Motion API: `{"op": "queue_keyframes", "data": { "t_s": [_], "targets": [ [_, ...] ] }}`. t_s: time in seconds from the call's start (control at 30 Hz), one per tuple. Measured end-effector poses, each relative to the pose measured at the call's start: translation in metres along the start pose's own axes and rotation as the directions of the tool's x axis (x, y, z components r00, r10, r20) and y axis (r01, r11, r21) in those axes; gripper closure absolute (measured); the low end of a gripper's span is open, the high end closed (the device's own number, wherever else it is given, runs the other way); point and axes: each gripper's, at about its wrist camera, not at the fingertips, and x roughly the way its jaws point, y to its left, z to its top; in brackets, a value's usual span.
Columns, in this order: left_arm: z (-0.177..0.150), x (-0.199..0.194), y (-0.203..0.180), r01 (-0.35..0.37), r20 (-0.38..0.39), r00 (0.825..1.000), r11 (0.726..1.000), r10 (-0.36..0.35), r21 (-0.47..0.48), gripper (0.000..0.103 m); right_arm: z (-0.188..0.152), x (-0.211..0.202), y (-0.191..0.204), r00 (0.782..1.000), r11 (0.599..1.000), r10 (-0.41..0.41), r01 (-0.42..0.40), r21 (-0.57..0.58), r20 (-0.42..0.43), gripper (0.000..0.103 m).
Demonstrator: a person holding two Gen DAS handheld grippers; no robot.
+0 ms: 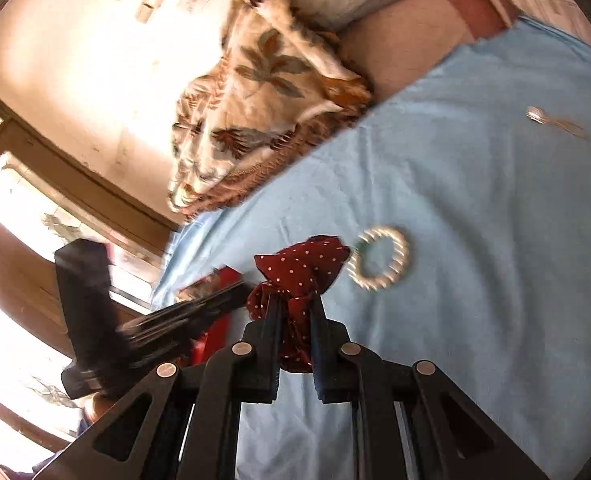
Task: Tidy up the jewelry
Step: 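Grasp pearl necklace with left gripper while right gripper grasps red polka-dot scrunchie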
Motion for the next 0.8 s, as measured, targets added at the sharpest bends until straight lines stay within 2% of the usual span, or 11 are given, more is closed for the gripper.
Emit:
{"op": "queue_keyframes", "data": {
  "t_s": [0.1, 0.17, 0.2, 0.27, 0.33, 0.37, 0.5, 0.63, 0.7, 0.73, 0.8],
  "targets": [
    [-0.024, -0.013, -0.001, 0.025, -0.006, 1.0, 1.0, -0.025, -0.011, 0.098, -0.02, 0.014, -0.016, 0.955, 0.959, -0.282, 0.281, -0.027, -0.096, 0.089],
    [-0.04, -0.015, 0.003, 0.045, -0.023, 0.999, 0.999, -0.045, -0.031, 0.098, -0.031, 0.026, -0.032, 0.901, 0.917, -0.395, 0.399, -0.016, -0.178, 0.086],
    [-0.048, -0.014, 0.006, 0.047, -0.035, 0.998, 0.998, -0.049, -0.043, 0.098, -0.032, 0.026, -0.035, 0.894, 0.909, -0.411, 0.416, -0.006, -0.177, 0.085],
    [-0.063, -0.008, 0.013, 0.047, -0.059, 0.997, 0.996, -0.051, -0.071, 0.098, -0.029, 0.019, -0.031, 0.898, 0.906, -0.421, 0.424, -0.002, -0.128, 0.051],
    [-0.075, 0.001, 0.022, 0.031, -0.088, 0.995, 0.994, -0.04, -0.103, 0.098, -0.027, 0.011, -0.02, 0.884, 0.885, -0.465, 0.464, -0.038, -0.048, 0.028],
    [-0.081, 0.005, 0.025, 0.017, -0.097, 0.995, 0.994, -0.027, -0.111, 0.098, -0.027, 0.009, -0.015, 0.878, 0.877, -0.479, 0.477, -0.056, -0.022, 0.025],
    [-0.094, 0.013, 0.035, -0.021, -0.114, 0.993, 0.993, 0.008, -0.114, 0.098, -0.028, 0.025, -0.006, 0.881, 0.879, -0.471, 0.465, -0.108, -0.038, 0.025],
    [-0.096, 0.014, 0.036, -0.017, -0.103, 0.995, 0.993, 0.005, -0.117, 0.098, -0.036, 0.044, -0.007, 0.861, 0.859, -0.501, 0.484, -0.166, -0.084, 0.029],
    [-0.096, 0.013, 0.035, -0.016, -0.099, 0.995, 0.993, 0.005, -0.113, 0.098, -0.041, 0.051, -0.004, 0.843, 0.839, -0.529, 0.503, -0.207, -0.093, 0.051],
    [-0.095, 0.012, 0.033, -0.02, -0.094, 0.995, 0.994, 0.01, -0.107, 0.098, -0.042, 0.053, -0.001, 0.833, 0.824, -0.547, 0.517, -0.231, -0.087, 0.07],
    [-0.095, 0.005, 0.029, -0.016, -0.074, 0.997, 0.995, 0.01, -0.094, 0.098, -0.043, 0.052, 0.001, 0.833, 0.821, -0.548, 0.516, -0.243, -0.082, 0.08]
  ]
}}
